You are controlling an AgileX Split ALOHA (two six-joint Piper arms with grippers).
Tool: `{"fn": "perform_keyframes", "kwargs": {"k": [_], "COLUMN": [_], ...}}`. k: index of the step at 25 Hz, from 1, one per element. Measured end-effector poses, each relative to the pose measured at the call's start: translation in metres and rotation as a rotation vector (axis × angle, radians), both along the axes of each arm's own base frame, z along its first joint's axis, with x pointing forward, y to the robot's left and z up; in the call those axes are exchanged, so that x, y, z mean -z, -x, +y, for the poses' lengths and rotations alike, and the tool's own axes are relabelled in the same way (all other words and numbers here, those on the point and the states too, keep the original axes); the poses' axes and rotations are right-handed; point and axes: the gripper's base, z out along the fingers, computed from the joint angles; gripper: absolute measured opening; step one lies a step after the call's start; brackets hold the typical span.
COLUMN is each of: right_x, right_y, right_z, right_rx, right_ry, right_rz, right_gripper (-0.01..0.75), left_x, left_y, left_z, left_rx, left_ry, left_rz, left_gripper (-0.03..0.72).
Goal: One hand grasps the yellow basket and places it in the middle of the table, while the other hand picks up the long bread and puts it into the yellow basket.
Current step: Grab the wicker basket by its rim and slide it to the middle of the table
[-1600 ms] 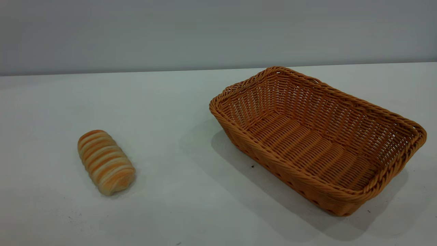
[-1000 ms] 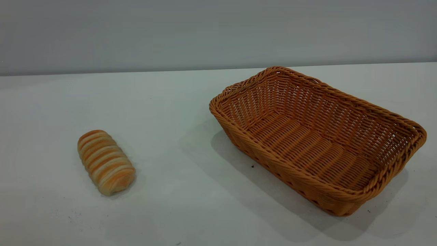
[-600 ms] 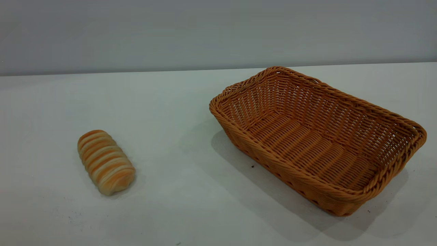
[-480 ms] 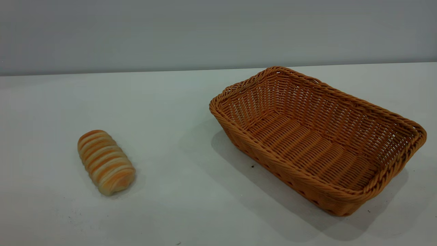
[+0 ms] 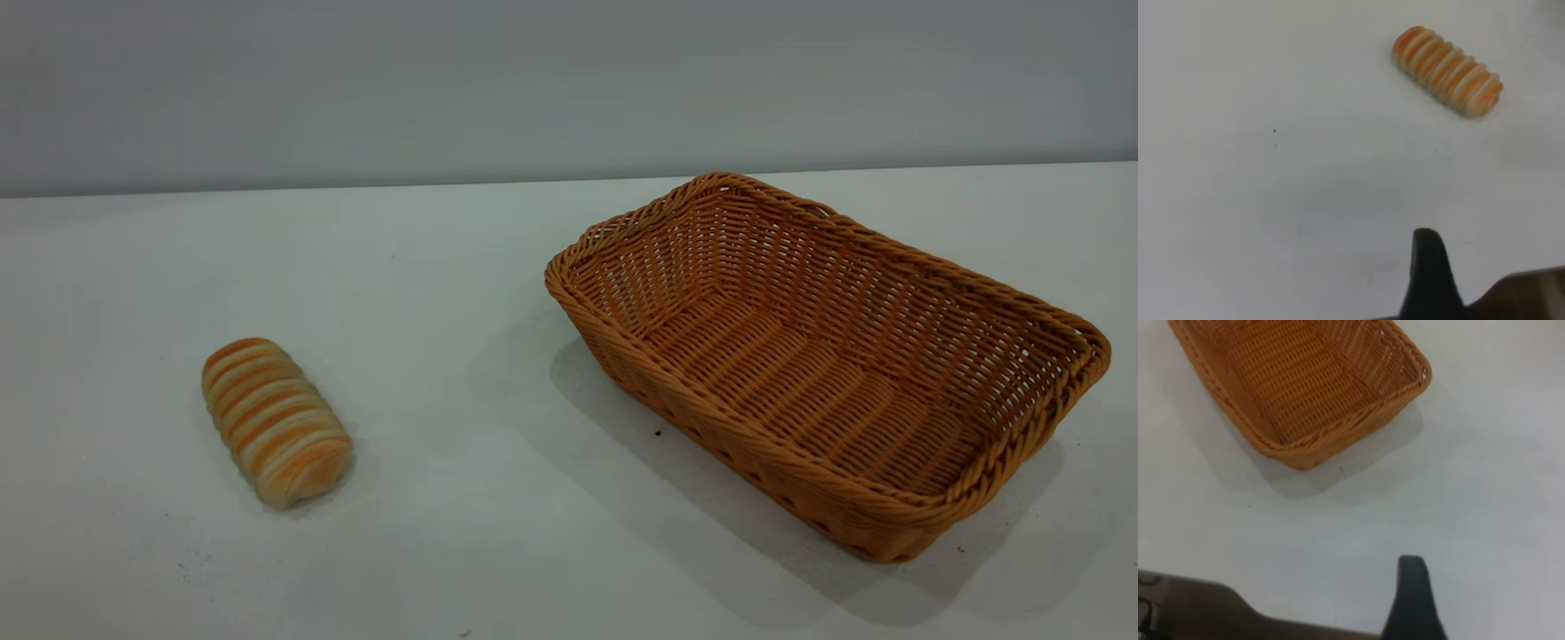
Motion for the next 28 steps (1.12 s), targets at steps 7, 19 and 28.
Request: {"fn": "perform_keyframes", "kwargs": {"k": [7, 19, 28], "right_x": [-0.002, -0.013, 0.001], "right_y": [0.0, -0.024, -0.101], "right_z": [0.003, 0.004, 0.021], "right_rx": [-0.06, -0.08, -0.004], "right_ry": [-0.032, -0.121, -0.133], "right_rz": [-0.019, -0.067, 0.146], "right_gripper": [0.568, 0.563, 0.563], "left_x": [0.0, 0.003, -0.012], "left_y": [0.0, -0.044, -0.104], "left_z": [0.0, -0.007, -0.017], "left_rx": [0.045, 0.045, 0.02], "left_ry": [0.0, -0.048, 0.005], "left_rz": [0.0, 0.287, 0.151], "left_gripper": [0.571, 0.462, 0.459]}}
